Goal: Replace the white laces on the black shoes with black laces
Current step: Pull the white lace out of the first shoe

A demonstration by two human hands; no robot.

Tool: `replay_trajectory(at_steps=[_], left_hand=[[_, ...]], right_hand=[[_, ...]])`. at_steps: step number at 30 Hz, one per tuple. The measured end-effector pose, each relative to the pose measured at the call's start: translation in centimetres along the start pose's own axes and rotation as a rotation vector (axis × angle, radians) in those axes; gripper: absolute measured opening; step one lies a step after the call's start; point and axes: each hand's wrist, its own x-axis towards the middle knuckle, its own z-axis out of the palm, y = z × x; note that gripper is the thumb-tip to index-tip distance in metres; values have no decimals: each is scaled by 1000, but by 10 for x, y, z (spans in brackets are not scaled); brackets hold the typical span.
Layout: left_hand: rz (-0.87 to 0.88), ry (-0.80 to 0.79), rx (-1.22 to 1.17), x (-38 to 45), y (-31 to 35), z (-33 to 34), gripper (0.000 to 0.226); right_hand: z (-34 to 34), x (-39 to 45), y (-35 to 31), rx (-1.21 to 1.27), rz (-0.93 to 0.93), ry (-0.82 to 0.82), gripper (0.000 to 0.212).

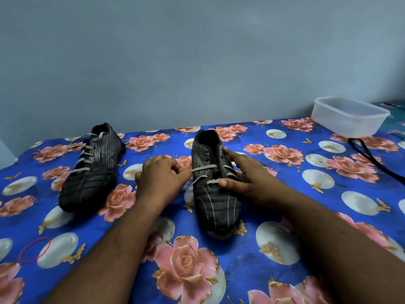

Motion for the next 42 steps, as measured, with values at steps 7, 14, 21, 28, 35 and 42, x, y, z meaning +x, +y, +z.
replay_trajectory(at_steps=[7, 14, 21, 28, 35, 42], left_hand=[[75, 37, -146, 1, 1, 1, 33], [309, -3, -102, -14, 25, 11, 36], [58, -6, -37, -5, 14, 2, 33], [-85, -45, 19, 4, -7, 4, 34], [315, 3, -87, -11, 20, 9, 47], [133, 16, -134, -4, 12, 8, 25]], right_hand=[[-2, -1, -1, 15, -2, -3, 111], [-2, -2, -3, 10, -8, 9, 118], [-3, -3, -4, -14, 5, 9, 118], [-3, -4, -7, 11, 1, 14, 118], [-1, -2, -3, 3, -11, 24, 117], [1, 1, 0, 23, -7, 8, 109]])
